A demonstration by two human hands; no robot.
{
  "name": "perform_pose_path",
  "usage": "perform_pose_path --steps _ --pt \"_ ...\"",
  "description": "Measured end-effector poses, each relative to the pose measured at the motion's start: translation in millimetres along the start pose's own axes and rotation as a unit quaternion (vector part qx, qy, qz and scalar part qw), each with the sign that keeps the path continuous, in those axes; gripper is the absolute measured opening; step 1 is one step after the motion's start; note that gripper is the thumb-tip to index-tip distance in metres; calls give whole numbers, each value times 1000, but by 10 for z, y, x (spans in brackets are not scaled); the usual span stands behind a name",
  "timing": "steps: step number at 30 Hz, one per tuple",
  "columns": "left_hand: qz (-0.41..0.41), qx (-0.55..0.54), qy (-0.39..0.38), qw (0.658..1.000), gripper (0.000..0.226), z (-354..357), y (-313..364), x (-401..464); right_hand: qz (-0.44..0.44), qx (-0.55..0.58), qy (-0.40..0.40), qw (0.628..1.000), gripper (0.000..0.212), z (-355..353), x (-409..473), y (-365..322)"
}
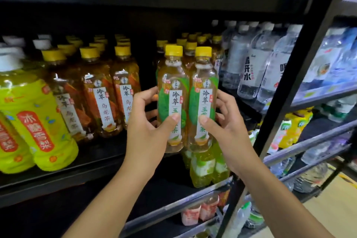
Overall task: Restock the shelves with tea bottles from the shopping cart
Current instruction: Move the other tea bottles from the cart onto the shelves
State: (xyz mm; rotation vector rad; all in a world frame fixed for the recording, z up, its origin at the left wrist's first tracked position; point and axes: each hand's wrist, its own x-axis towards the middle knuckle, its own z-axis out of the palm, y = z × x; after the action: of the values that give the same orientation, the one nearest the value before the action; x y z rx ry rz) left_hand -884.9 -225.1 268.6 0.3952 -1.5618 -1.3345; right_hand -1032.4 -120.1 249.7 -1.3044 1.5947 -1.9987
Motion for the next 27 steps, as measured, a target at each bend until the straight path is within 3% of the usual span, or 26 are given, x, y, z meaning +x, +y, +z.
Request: perform_pose_path --steps 11,21,27 --pt "24 68 84 994 57 491 -242 256 -7 19 -79 997 58 -375 650 356" --pt "44 120 140 982 60 593 -406 249 -23 -33 -115 993 65 -436 887 513" --pt "62 161 146 974 63 611 -448 219 -26 -50 -87 995 66 -413 800 607"
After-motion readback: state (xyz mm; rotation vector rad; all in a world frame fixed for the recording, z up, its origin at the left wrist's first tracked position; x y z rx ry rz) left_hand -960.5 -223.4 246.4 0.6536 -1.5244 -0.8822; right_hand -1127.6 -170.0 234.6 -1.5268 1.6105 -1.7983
